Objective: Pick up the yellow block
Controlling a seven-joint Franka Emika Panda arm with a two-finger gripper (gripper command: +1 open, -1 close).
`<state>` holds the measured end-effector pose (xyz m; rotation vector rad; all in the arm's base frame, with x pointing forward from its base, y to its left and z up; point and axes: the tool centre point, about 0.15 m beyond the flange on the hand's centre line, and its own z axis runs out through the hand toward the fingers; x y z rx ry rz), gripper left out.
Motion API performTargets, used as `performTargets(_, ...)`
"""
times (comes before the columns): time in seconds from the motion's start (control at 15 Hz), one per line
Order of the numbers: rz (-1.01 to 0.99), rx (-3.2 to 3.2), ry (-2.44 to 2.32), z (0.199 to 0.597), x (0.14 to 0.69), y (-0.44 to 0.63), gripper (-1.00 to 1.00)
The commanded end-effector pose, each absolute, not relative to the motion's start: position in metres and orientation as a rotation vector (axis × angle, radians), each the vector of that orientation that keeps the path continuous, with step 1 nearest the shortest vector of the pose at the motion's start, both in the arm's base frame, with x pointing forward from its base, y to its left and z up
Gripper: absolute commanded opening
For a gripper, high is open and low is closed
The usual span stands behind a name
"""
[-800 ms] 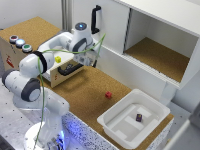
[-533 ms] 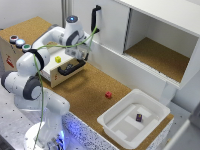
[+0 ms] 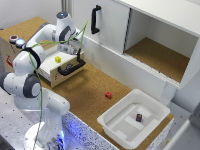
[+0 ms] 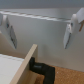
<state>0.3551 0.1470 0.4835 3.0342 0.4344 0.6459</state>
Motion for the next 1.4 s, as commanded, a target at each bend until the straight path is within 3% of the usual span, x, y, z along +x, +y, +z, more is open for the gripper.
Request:
performTargets(0.0,0.689,3.010,0.519,0.499,0.366,0.141,1.00)
performTargets(0.2,0.697,2.986,0.834,0.519,0.392,0.165,1.00)
performTargets(0.67,0.510,2.740,1.661,0.504,0.378,0.241,1.00)
performTargets(1.0,0.336,2.503,2.067,0.469,0.353,0.313,1.00)
performTargets(1.33,0.093,2.380,2.176,0.412,0.326,0.331,1.00)
